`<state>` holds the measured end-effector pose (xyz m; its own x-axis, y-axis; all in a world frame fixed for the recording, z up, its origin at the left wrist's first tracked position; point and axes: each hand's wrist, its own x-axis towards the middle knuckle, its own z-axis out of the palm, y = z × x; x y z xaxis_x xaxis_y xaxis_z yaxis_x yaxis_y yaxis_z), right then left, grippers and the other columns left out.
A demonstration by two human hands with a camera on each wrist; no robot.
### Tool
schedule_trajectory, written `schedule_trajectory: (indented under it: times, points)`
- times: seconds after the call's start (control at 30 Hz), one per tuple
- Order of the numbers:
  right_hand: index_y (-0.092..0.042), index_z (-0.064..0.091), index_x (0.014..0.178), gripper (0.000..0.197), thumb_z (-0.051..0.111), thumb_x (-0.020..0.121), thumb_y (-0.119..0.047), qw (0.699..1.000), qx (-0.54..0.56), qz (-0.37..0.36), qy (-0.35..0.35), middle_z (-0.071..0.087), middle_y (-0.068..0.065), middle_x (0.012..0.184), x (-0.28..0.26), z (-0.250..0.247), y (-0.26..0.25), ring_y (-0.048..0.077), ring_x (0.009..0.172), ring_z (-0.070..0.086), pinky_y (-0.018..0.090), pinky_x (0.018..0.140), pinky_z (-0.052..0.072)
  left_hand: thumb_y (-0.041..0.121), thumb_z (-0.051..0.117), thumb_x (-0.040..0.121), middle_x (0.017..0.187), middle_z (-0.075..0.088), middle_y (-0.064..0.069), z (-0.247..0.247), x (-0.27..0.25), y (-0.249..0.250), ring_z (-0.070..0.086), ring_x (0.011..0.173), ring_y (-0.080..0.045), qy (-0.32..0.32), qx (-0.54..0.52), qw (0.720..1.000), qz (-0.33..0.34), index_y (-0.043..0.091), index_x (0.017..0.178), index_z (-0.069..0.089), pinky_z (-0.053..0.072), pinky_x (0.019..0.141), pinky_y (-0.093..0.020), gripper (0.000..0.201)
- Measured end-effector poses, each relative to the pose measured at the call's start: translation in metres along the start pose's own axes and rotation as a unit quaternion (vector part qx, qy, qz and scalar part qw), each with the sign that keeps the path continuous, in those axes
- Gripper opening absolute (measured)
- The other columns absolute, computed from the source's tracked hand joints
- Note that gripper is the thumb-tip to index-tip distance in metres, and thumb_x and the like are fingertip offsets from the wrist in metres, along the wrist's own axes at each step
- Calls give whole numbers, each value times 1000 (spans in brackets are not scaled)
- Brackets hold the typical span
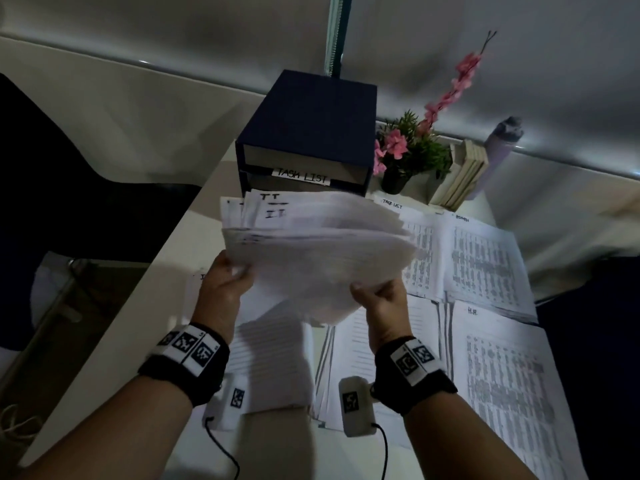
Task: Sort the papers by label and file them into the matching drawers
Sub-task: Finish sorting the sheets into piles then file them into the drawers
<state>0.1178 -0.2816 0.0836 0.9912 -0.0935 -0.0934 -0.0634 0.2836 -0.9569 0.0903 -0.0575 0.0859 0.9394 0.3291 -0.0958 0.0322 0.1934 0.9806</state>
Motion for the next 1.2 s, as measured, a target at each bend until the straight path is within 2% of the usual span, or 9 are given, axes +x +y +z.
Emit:
schedule_trajectory:
  times: [0.1, 0.27, 0.33, 0.5, 0.63, 0.77, 0.9, 1.0, 1.2]
  points:
    - [-27, 57, 112, 57, 59, 63, 3, 998, -42, 24, -51, 64, 1, 102, -12, -4, 12, 17, 96, 57, 25, 72, 52, 6, 63, 69, 95, 71, 9, 0, -9, -11, 68, 90, -13, 23, -3, 1000, -5, 30, 104, 60, 55, 66, -23, 42]
    - [-28, 42, 117, 50, 47, 86, 11, 983, -138, 63, -100, 55, -5, 102, -17, -2, 21, 8, 94, 55, 17, 69, 50, -4, 56, 89, 100, 63, 19, 8, -15, -21, 64, 78, 11, 52, 21, 998, -11, 35, 107, 54, 49, 72, -23, 43]
    - [-19, 43, 116, 36, 44, 91, 8, 985, -163, 31, -57, 55, -6, 94, -13, -5, 15, -1, 81, 56, 16, 65, 50, 0, 56, 91, 105, 62, 20, 14, -11, -19, 63, 85, 10, 42, 57, 997, 7, 34, 111, 53, 48, 76, -22, 40]
    - [-17, 42, 75, 30, 50, 77, 12, 954, -272, -36, 121, 44, -2, 68, 8, -47, -3, 14, 66, 44, 25, 57, 38, -3, 61, 83, 106, 62, 4, 47, 3, -26, 62, 96, -17, -32, 187, 982, -8, 31, 125, 37, 50, 84, -35, 59]
    - [-7, 58, 112, 32, 46, 83, 3, 903, -377, 63, 196, 65, 15, 97, 6, -102, 6, 34, 97, 60, 31, 81, 44, -6, 57, 83, 112, 56, -9, 73, -10, -68, 60, 97, -25, -178, 319, 926, -96, 38, 146, 12, 52, 76, -34, 88]
    - [-10, 44, 139, 52, 46, 88, -1, 864, -442, 159, 182, 55, 19, 134, -8, -145, 23, 36, 123, 51, 32, 102, 39, -3, 58, 82, 102, 58, -5, 96, -36, -100, 61, 92, -22, -234, 368, 891, -124, 41, 144, 19, 49, 67, -27, 85]
    - [-8, 44, 138, 54, 52, 85, -1, 803, -550, 161, 165, 48, 22, 136, -10, -165, 33, 40, 121, 48, 41, 100, 40, -1, 56, 75, 140, 42, -4, 108, -50, -112, 47, 127, -23, -256, 382, 879, -125, 30, 145, 24, 45, 103, -34, 83]
    - [-16, 41, 140, 58, 60, 85, -10, 760, -616, 141, 155, 38, 11, 143, -6, -155, 33, 35, 127, 40, 51, 103, 37, -2, 53, 82, 156, 9, -4, 101, -45, -107, 17, 145, -21, -216, 436, 867, -108, 18, 149, 18, 17, 112, -21, 78]
    - [-8, 66, 118, 31, 53, 91, -4, 839, -542, 37, -6, 61, 13, 120, 5, -89, 45, 29, 109, 61, 28, 97, 44, 16, 59, 85, 158, 11, -12, 27, -10, -97, 16, 145, -30, -23, 484, 852, -200, 16, 150, 17, 21, 118, -40, 77]
